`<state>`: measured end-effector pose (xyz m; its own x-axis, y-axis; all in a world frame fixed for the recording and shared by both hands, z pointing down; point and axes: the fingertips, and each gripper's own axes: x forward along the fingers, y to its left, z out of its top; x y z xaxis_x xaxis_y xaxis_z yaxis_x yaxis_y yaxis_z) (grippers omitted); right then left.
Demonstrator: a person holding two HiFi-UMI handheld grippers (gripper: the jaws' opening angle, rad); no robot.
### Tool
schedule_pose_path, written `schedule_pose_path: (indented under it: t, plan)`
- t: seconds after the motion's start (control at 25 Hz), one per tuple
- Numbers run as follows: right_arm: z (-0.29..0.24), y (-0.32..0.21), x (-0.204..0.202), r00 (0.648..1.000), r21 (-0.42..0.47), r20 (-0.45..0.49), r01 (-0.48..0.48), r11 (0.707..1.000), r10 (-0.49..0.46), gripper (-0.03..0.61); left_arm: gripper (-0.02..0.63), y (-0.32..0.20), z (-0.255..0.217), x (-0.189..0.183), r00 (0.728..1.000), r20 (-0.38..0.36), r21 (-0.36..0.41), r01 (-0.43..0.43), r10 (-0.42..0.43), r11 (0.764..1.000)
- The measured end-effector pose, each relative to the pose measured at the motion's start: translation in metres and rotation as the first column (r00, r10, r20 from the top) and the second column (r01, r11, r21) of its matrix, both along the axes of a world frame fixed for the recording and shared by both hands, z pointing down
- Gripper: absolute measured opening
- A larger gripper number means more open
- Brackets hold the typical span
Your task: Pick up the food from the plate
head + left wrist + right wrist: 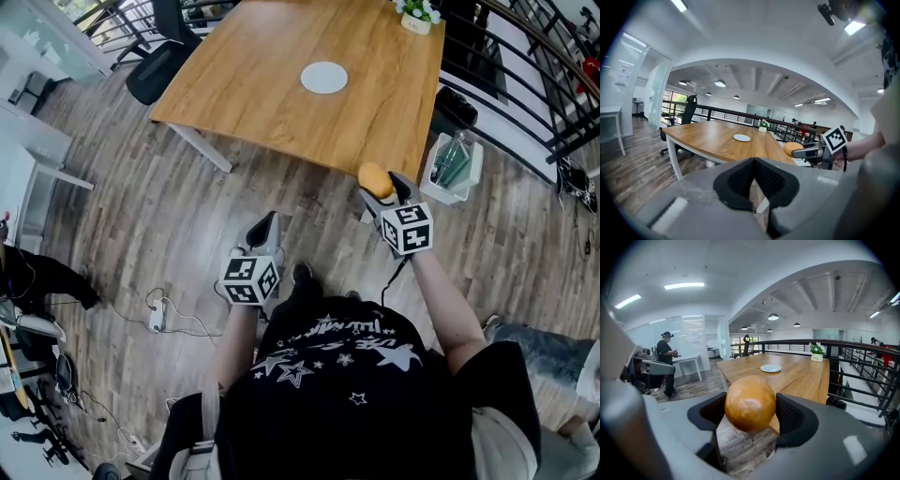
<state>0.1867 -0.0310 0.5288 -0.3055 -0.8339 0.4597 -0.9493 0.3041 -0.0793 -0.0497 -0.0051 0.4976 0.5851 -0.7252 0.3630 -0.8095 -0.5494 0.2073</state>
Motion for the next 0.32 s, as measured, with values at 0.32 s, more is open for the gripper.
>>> schedule_pose_path:
  t: [0.32]
  plan:
    - [-0.007, 0.039, 0.012, 1.0, 0.01, -0.002, 0.025, 1.0, -0.025, 0.333, 0.002, 0.045, -0.001, 0.018, 1.0, -0.005, -0.005, 0.01, -0.01, 1.0]
